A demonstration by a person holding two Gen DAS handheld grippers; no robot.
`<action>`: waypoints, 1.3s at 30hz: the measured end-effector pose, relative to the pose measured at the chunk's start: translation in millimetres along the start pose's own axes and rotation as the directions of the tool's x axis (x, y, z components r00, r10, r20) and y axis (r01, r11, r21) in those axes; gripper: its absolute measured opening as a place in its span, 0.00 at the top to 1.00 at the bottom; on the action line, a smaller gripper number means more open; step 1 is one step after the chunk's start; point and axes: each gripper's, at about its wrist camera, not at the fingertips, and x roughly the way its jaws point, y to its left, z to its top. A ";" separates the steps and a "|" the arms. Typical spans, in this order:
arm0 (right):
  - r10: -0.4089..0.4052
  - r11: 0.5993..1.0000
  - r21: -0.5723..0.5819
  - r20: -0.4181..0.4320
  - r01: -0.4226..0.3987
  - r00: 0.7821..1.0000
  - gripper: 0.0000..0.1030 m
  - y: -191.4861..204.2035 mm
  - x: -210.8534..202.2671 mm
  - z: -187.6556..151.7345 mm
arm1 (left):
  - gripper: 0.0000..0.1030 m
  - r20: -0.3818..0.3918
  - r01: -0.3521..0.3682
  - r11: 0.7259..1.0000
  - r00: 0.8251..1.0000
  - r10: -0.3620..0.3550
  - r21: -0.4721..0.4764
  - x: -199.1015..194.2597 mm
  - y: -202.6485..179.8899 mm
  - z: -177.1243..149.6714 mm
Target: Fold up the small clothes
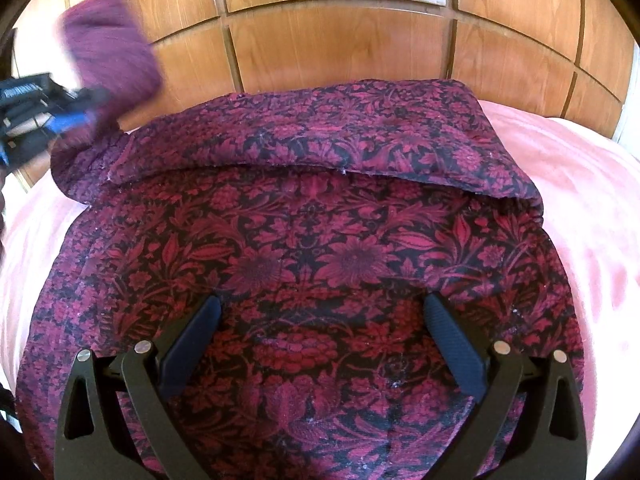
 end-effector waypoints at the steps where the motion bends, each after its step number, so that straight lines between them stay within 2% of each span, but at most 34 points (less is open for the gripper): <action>1: 0.004 1.000 0.001 0.000 -0.004 1.000 0.02 -1.1 -0.1 0.4 | 0.49 -0.011 -0.001 1.000 1.000 0.001 0.022 3.5 -6.8 -7.6; 4: 0.024 1.000 0.017 0.004 -0.024 1.000 0.03 -4.4 -2.9 1.5 | 0.47 -0.009 0.007 1.000 1.000 -0.006 0.019 -1.7 -13.7 -24.2; 5: 0.034 0.999 0.025 0.006 -0.034 0.999 0.08 -6.8 -4.6 2.4 | 0.47 -0.004 0.007 1.000 1.000 -0.007 0.006 -8.5 -11.2 -29.5; 7: 0.054 0.997 0.055 0.013 -0.055 0.998 0.24 -14.2 -11.5 6.6 | 0.47 0.018 -0.016 1.000 1.000 0.017 -0.018 -23.7 -1.9 -38.9; 9: 0.094 0.989 0.113 0.030 -0.097 0.995 0.45 -23.7 -21.5 14.7 | 0.47 0.045 -0.052 0.997 0.998 0.055 -0.058 -39.6 14.9 -46.9; 14: 0.192 0.957 0.201 0.104 -0.210 0.976 0.47 -25.0 -33.9 54.7 | 0.47 0.025 -0.180 0.968 0.982 0.187 -0.175 -54.4 57.0 -53.2; 17: 0.256 0.934 0.232 0.090 -0.270 0.962 0.47 -9.6 -14.9 82.3 | 0.47 0.013 -0.227 0.948 0.972 0.235 -0.221 -60.0 78.7 -58.9; 19: 0.249 0.935 0.247 0.047 -0.253 0.967 0.48 1.4 8.7 98.1 | 0.47 0.003 -0.254 0.939 0.965 0.262 -0.232 -62.3 86.3 -59.1; 20: 0.250 0.935 0.256 0.018 -0.246 0.968 0.52 6.7 20.7 102.4 | 0.47 0.003 -0.260 0.937 0.963 0.268 -0.233 -62.4 88.5 -59.1; 22: 0.240 0.943 0.241 -0.025 -0.227 0.971 0.64 18.1 41.2 111.0 | 0.47 -0.009 -0.267 0.934 0.962 0.273 -0.235 -61.0 92.6 -58.5; 24: 0.207 0.958 0.210 -0.026 -0.197 0.978 0.84 27.0 42.8 114.9 | 0.47 -0.024 -0.272 0.933 0.962 0.274 -0.235 -51.2 92.1 -53.4; 25: 0.195 0.964 0.189 -0.022 -0.187 0.981 0.88 29.8 40.3 117.6 | 0.47 -0.028 -0.270 0.934 0.962 0.271 -0.235 -45.7 89.5 -50.0; 29: 0.160 0.983 0.083 0.082 -0.167 0.984 0.89 30.6 1.5 129.3 | 0.47 -0.046 -0.305 0.924 0.952 0.303 -0.229 -27.4 88.0 -40.7; 32: 0.148 0.986 0.050 0.180 -0.159 0.972 0.89 21.0 -35.9 138.0 | 0.47 -0.075 -0.346 0.908 0.938 0.338 -0.237 -14.6 89.9 -35.6; 36: 0.087 0.991 0.077 0.281 -0.112 0.956 0.90 -15.2 -72.9 139.3 | 0.47 -0.099 -0.419 0.883 0.908 0.407 -0.210 -0.5 90.1 -31.3; 39: 0.002 0.989 0.141 0.272 -0.042 0.962 0.90 -49.8 -69.2 130.5 | 0.47 -0.102 -0.432 0.875 0.902 0.419 -0.218 -0.2 93.0 -33.3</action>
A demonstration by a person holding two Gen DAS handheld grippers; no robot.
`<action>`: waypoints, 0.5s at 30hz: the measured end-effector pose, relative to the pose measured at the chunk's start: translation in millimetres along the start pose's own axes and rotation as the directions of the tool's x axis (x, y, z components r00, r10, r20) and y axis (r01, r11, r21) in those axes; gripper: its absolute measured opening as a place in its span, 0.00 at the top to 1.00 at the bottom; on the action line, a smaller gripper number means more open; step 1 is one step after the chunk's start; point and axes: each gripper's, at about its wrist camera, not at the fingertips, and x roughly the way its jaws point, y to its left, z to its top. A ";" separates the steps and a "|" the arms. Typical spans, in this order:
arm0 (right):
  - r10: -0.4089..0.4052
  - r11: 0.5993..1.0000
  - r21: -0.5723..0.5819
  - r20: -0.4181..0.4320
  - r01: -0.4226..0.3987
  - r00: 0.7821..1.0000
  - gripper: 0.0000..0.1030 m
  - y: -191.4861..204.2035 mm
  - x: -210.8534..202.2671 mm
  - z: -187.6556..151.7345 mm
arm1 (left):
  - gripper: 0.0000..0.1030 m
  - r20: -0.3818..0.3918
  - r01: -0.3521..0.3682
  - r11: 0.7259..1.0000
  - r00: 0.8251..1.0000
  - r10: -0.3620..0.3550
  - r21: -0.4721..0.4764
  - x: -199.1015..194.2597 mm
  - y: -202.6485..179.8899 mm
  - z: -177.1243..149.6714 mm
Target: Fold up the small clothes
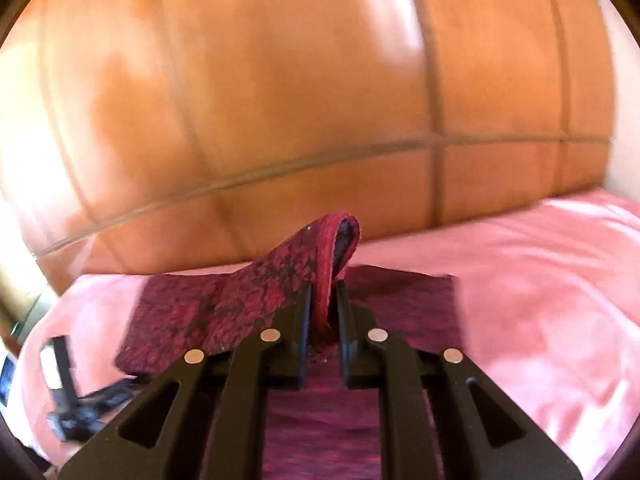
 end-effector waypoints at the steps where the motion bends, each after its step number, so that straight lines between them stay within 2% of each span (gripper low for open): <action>1: -0.028 0.999 0.027 -0.020 0.028 0.999 0.90 -14.5 3.6 -6.4 | 0.47 0.000 -0.005 1.000 1.000 0.005 0.006 0.5 -0.5 -0.9; 3: -0.079 0.993 0.082 -0.086 0.086 0.993 0.91 -42.3 22.0 -22.7 | 0.47 0.004 -0.015 1.000 1.000 0.015 0.019 1.2 -1.2 -3.1; 7: -0.109 0.980 0.140 -0.222 0.142 0.969 0.91 -74.1 59.0 -61.8 | 0.47 0.001 -0.031 0.999 1.000 0.031 0.038 4.8 -1.9 -4.4; 11: -0.076 0.972 0.204 -0.201 0.118 0.977 0.91 -82.8 60.3 -73.5 | 0.47 -0.007 -0.019 0.999 1.000 0.019 0.044 1.5 0.1 -1.6; 13: -0.052 0.971 0.219 -0.197 0.095 0.979 0.89 -87.2 55.6 -73.9 | 0.47 -0.007 0.030 0.999 1.000 -0.030 0.033 -10.1 4.7 -1.4; 14: -0.033 0.971 0.226 -0.197 0.078 0.980 0.86 -90.9 53.6 -73.6 | 0.47 -0.006 0.101 0.995 0.995 -0.101 0.015 -18.7 11.1 -1.7; 15: -0.006 0.968 0.244 -0.196 0.055 0.981 0.79 -94.5 51.9 -71.9 | 0.47 0.003 0.142 0.990 0.990 -0.142 0.006 -25.0 14.9 -1.8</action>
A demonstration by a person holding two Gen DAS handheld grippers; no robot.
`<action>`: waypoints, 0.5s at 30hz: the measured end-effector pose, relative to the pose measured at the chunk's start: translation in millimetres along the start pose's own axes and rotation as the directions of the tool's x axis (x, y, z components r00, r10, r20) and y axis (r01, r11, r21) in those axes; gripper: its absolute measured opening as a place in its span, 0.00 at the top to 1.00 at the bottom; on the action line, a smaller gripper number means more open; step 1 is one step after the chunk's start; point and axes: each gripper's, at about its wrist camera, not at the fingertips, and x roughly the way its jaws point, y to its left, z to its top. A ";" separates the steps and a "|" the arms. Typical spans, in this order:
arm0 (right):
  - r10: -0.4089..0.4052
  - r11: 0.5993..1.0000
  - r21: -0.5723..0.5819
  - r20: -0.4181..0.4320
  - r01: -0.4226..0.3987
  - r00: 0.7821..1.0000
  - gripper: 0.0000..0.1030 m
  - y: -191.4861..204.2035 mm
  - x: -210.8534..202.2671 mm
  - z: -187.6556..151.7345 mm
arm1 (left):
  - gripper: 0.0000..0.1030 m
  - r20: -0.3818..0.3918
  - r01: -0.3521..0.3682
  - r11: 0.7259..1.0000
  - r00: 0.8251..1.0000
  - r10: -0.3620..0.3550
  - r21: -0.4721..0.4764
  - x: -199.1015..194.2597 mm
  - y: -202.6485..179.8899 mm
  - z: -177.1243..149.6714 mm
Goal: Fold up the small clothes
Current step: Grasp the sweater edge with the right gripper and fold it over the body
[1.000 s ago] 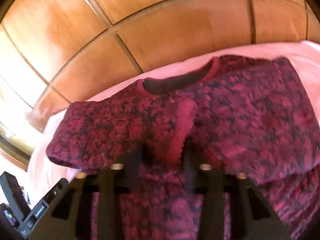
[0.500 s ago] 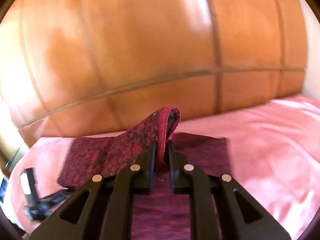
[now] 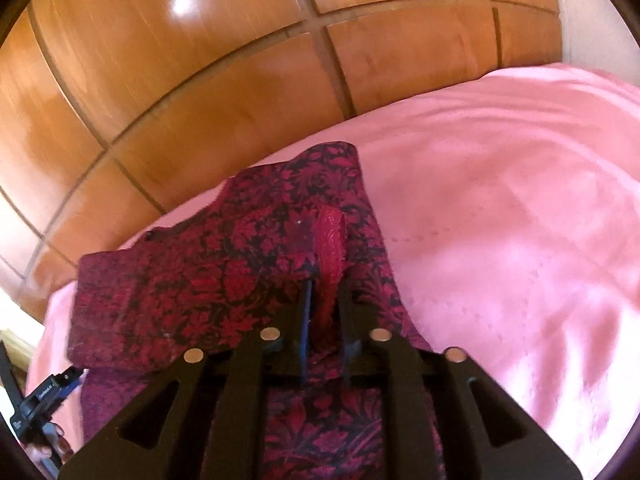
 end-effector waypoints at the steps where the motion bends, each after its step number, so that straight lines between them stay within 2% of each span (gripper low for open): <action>1: 0.024 1.000 0.016 0.003 -0.024 1.000 0.74 -2.6 -3.4 1.7 | 0.47 0.014 0.023 1.000 1.000 -0.023 -0.003 -6.3 3.0 1.4; 2: 0.040 0.999 0.023 0.009 -0.040 0.999 0.67 -4.3 -12.7 0.4 | 0.47 0.029 0.053 0.999 0.998 -0.053 -0.009 -14.4 8.2 5.4; 4: 0.052 0.998 0.023 0.025 -0.052 0.998 0.67 -3.4 -20.7 5.3 | 0.47 0.045 0.093 0.995 0.995 -0.091 -0.033 -20.6 15.1 15.1; 7: 0.044 0.999 0.004 0.006 -0.044 0.999 0.67 3.7 -15.1 12.9 | 0.47 0.058 0.107 0.994 0.993 -0.104 -0.039 -18.9 17.8 38.6; 10: 0.037 0.999 -0.010 -0.019 -0.037 0.999 0.66 9.3 0.0 19.7 | 0.47 0.000 0.198 0.977 0.980 -0.199 -0.080 0.1 17.3 64.5; 15: 0.030 0.999 -0.030 -0.026 -0.031 0.999 0.66 11.8 8.7 25.0 | 0.47 -0.056 0.259 0.961 0.963 -0.265 -0.100 37.7 6.2 95.8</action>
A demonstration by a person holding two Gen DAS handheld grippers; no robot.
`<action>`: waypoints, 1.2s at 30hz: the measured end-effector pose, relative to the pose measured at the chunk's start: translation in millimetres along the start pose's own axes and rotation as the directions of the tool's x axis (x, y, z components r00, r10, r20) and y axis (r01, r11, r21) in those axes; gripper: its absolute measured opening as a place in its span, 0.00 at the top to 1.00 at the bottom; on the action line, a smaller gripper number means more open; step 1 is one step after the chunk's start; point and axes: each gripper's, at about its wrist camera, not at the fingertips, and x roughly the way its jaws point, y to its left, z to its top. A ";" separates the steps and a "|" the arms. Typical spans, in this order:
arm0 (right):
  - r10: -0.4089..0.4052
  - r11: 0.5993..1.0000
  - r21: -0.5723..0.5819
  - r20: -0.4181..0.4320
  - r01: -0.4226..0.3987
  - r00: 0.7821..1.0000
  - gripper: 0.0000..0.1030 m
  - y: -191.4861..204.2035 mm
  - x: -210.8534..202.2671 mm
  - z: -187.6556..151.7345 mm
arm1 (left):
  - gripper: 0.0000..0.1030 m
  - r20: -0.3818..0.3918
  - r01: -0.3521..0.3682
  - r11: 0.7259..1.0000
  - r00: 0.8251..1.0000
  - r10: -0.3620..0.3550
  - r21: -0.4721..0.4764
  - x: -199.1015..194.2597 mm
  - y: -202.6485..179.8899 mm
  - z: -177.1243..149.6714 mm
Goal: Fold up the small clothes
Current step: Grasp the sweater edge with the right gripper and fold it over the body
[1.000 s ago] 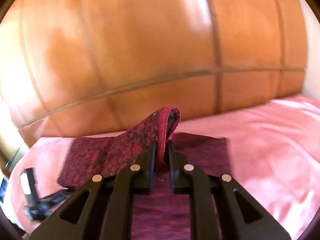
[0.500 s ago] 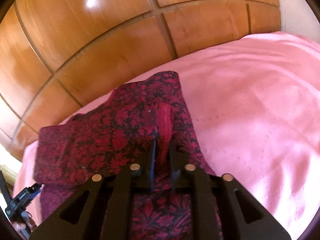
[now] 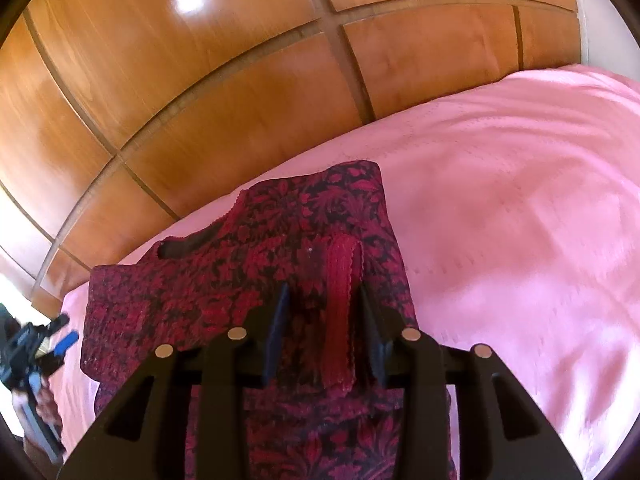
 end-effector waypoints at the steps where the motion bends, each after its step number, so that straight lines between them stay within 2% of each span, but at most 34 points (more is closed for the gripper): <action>1: 0.000 1.000 -0.007 -0.002 0.000 1.000 0.66 0.4 3.3 2.7 | 0.47 -0.014 0.015 1.000 1.000 -0.015 -0.009 7.5 -0.1 4.6; 4: -0.009 0.999 -0.041 -0.006 0.009 1.000 0.69 3.4 6.6 3.8 | 0.47 -0.074 0.062 0.997 0.995 -0.065 -0.034 34.7 -3.1 15.7; 6: -0.014 0.997 -0.074 -0.010 0.014 1.000 0.80 7.5 5.3 3.5 | 0.47 -0.089 0.047 0.998 0.995 -0.050 -0.039 48.8 -6.0 20.4; 7: -0.022 0.995 -0.094 -0.010 0.021 1.000 0.85 10.5 3.8 3.7 | 0.57 -0.100 0.065 0.997 0.993 -0.068 -0.037 55.6 -8.0 21.8; 8: -0.035 0.992 -0.119 -0.004 0.034 0.999 0.94 14.0 1.9 4.7 | 0.64 -0.091 0.051 0.999 0.994 -0.052 -0.019 58.6 -12.3 22.4; 9: -0.049 0.987 -0.151 0.016 0.051 0.999 0.95 19.5 -3.2 7.1 | 0.74 -0.064 0.030 1.000 0.998 -0.029 0.003 57.0 -17.3 22.3; 10: -0.052 0.984 -0.168 0.041 0.058 0.998 0.95 23.1 -9.2 9.0 | 0.80 -0.027 0.023 1.000 0.999 -0.023 0.018 51.6 -20.8 20.3; 12: -0.048 0.976 -0.207 0.133 0.075 0.990 0.96 33.3 -30.6 13.3 | 0.87 0.056 -0.017 0.997 0.998 0.013 0.071 37.2 -29.9 12.6; 13: -0.065 0.969 -0.224 0.171 0.103 0.983 0.96 37.5 -36.7 14.0 | 1.00 0.090 -0.056 0.993 0.995 0.046 0.105 33.3 -35.8 7.8; 15: -0.130 0.953 -0.244 0.211 0.181 0.969 0.95 42.3 -32.9 15.0 | 1.00 0.097 -0.148 0.980 0.986 0.135 0.137 42.0 -41.0 0.1; 17: -0.143 0.960 -0.220 0.158 0.176 0.977 0.95 35.4 -13.6 14.6 | 1.00 0.067 -0.245 0.958 0.969 0.237 0.152 59.2 -36.7 -2.3; 18: -0.177 0.957 -0.210 0.123 0.200 0.976 0.94 30.9 2.1 11.8 | 1.00 0.030 -0.289 0.945 0.957 0.288 0.152 70.9 -30.6 -4.6; 19: -0.191 0.956 -0.211 0.077 0.203 0.979 0.94 26.9 16.5 7.5 | 1.00 0.024 -0.306 0.942 0.952 0.305 0.142 72.6 -27.2 -5.8; 20: -0.196 0.955 -0.214 0.067 0.206 0.978 0.88 25.5 20.6 4.3 | 1.00 0.036 -0.310 0.942 0.951 0.308 0.129 69.2 -24.9 -7.4; 21: -0.206 0.951 -0.218 0.085 0.220 0.975 0.78 24.4 20.3 0.8 | 1.00 0.076 -0.305 0.946 0.952 0.298 0.110 58.2 -24.7 -8.9; 24: -0.185 0.963 -0.178 0.096 0.200 0.978 0.62 19.7 8.7 2.2 | 0.98 0.191 -0.268 0.955 0.952 0.241 0.129 23.7 -38.7 -11.0; 26: -0.180 0.963 -0.175 0.140 0.203 0.974 0.58 22.8 -5.6 4.2 | 0.87 0.229 -0.215 0.959 0.959 0.170 0.187 7.3 -57.7 -10.9; 27: -0.170 0.965 -0.171 0.171 0.199 0.971 0.52 26.3 -16.8 4.8 | 0.74 0.240 -0.188 0.952 0.962 0.130 0.240 2.8 -75.7 -14.5; 28: -0.155 0.967 -0.170 0.194 0.189 0.969 0.50 29.7 -24.7 4.6 | 0.63 0.239 -0.173 0.944 0.965 0.106 0.281 0.4 -86.5 -15.1; 30: -0.099 0.972 -0.186 0.223 0.142 0.970 0.45 42.2 -39.1 1.9 | 0.56 0.212 -0.121 0.931 0.976 0.048 0.345 3.7 -107.4 -21.2; 32: -0.056 0.971 -0.219 0.193 0.099 0.980 0.41 55.2 -37.9 -4.2 | 0.56 0.166 -0.093 0.921 0.986 0.031 0.378 15.2 -119.5 -27.0; 34: -0.048 0.966 -0.244 0.157 0.086 0.987 0.41 66.0 -27.6 -9.3 | 0.56 0.113 -0.082 0.915 0.993 0.040 0.396 33.4 -123.9 -33.2; 36: -0.062 0.961 -0.261 0.114 0.090 0.992 0.41 73.0 -9.6 -14.7 | 0.56 0.066 -0.116 0.913 0.993 0.097 0.392 53.3 -115.4 -34.6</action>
